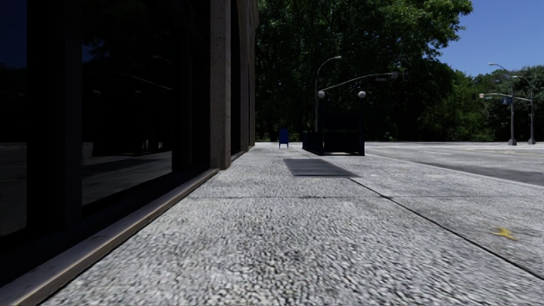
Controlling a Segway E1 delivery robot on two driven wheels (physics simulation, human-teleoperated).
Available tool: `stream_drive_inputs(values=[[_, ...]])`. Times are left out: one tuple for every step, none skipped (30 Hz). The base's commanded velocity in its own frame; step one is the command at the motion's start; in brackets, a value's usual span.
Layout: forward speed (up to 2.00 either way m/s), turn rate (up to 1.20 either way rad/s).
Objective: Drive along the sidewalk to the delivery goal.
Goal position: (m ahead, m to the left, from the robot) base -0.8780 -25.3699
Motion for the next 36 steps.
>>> stream_drive_inputs(values=[[2.0,0.0],[2.0,0.0],[2.0,0.0],[2.0,0.0],[2.0,0.0],[2.0,0.0],[2.0,0.0],[2.0,0.0],[2.0,0.0],[2.0,0.0],[2.0,0.0],[2.0,0.0],[2.0,0.0],[2.0,0.0],[2.0,0.0],[2.0,0.0],[2.0,0.0],[2.0,0.0],[2.0,0.0],[2.0,0.0],[2.0,0.0],[2.0,0.0],[2.0,0.0],[2.0,0.0],[2.0,0.0],[2.0,0.0],[2.0,0.0],[2.0,0.0],[2.0,0.0],[2.0,0.0],[2.0,0.0],[2.0,0.0],[2.0,0.0],[2.0,0.0],[2.0,0.0],[2.0,0.0]])
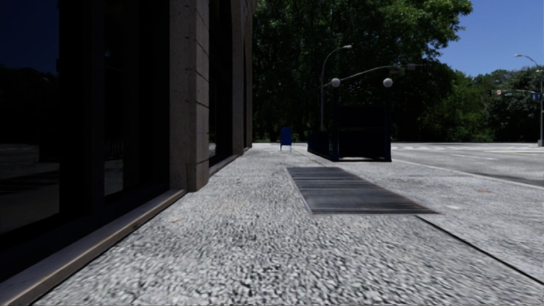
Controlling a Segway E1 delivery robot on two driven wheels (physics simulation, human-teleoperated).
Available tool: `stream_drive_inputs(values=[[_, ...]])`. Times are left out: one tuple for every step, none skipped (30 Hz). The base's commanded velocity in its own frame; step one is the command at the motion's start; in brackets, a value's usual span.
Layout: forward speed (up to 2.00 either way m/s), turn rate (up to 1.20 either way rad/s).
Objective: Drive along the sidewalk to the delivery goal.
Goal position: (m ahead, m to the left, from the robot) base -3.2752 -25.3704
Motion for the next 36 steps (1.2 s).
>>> stream_drive_inputs(values=[[2.0,0.0],[2.0,0.0],[2.0,0.0],[2.0,0.0],[2.0,0.0],[2.0,0.0],[2.0,0.0],[2.0,0.0],[2.0,0.0],[2.0,0.0],[2.0,0.0],[2.0,0.0],[2.0,0.0],[2.0,0.0],[2.0,0.0],[2.0,0.0],[2.0,0.0],[2.0,0.0],[2.0,0.0],[2.0,0.0],[2.0,0.0],[2.0,0.0],[2.0,0.0],[2.0,0.0],[2.0,0.0],[2.0,0.0],[2.0,0.0],[2.0,0.0],[2.0,0.04],[2.0,0.06],[2.0,0.1],[2.0,0.11],[2.0,0.12],[2.0,0.12],[2.0,0.16],[2.0,0.18]])
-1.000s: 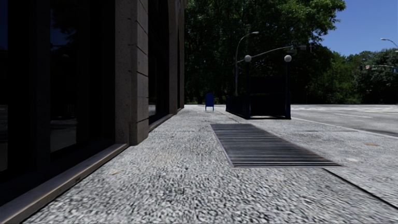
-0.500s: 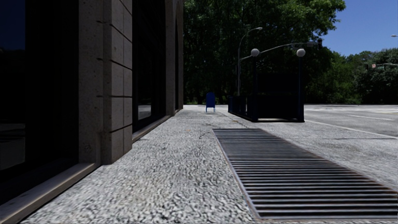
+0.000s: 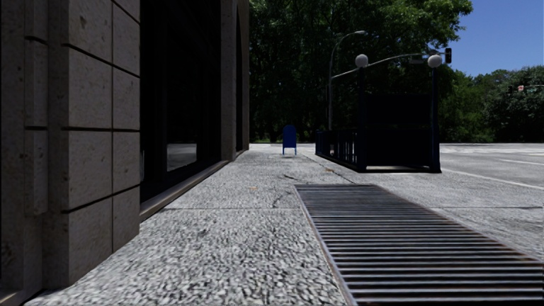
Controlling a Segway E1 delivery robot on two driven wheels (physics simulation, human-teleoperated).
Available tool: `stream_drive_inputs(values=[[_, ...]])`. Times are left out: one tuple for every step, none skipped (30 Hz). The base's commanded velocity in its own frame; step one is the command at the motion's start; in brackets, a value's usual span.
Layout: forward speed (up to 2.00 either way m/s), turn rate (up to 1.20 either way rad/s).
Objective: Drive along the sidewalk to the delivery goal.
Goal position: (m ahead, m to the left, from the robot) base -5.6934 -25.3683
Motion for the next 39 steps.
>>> stream_drive_inputs(values=[[2.0,0.24],[2.0,0.28],[2.0,0.27],[2.0,0.0],[2.0,0.0],[2.0,0.0],[2.0,0.0],[2.0,0.0],[2.0,0.0],[2.0,0.0],[2.0,0.0],[2.0,0.0],[2.0,0.0],[2.0,0.0],[2.0,0.0],[2.0,0.0],[2.0,0.0],[2.0,0.0],[2.0,0.0],[2.0,0.0],[2.0,0.0],[2.0,0.0],[2.0,0.0],[2.0,0.0],[2.0,0.0],[2.0,0.0],[2.0,0.0],[2.0,0.0],[2.0,0.0],[2.0,0.0],[2.0,0.0],[2.0,0.0],[2.0,0.0],[2.0,0.0],[2.0,0.0],[2.0,0.0],[2.0,0.0],[2.0,0.0],[2.0,0.0]])
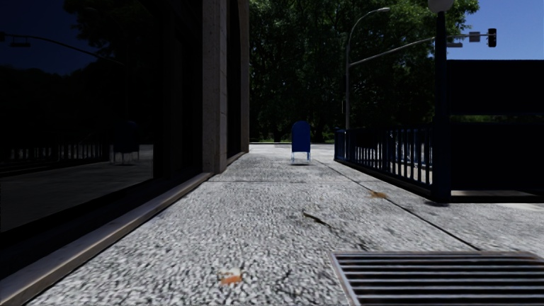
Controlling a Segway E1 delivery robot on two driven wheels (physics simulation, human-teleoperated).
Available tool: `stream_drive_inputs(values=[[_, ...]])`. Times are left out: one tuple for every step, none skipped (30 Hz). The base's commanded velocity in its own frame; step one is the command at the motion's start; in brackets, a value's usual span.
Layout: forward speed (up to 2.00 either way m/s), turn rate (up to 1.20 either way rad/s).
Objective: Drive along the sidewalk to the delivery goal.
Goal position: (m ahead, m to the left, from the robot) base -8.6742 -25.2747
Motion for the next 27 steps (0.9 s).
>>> stream_drive_inputs(values=[[2.0,0.0],[2.0,0.0],[2.0,0.0],[2.0,0.0],[2.0,0.0],[2.0,0.0],[2.0,0.0],[2.0,0.0],[2.0,0.0],[2.0,0.0],[2.0,0.0],[2.0,0.0],[2.0,0.0],[2.0,0.0],[2.0,0.0],[2.0,0.0],[2.0,0.0],[2.0,0.0],[2.0,0.0],[2.0,0.0],[2.0,0.0],[2.0,0.0],[2.0,0.0],[2.0,0.0],[2.0,0.0],[2.0,0.0],[2.0,0.0]])
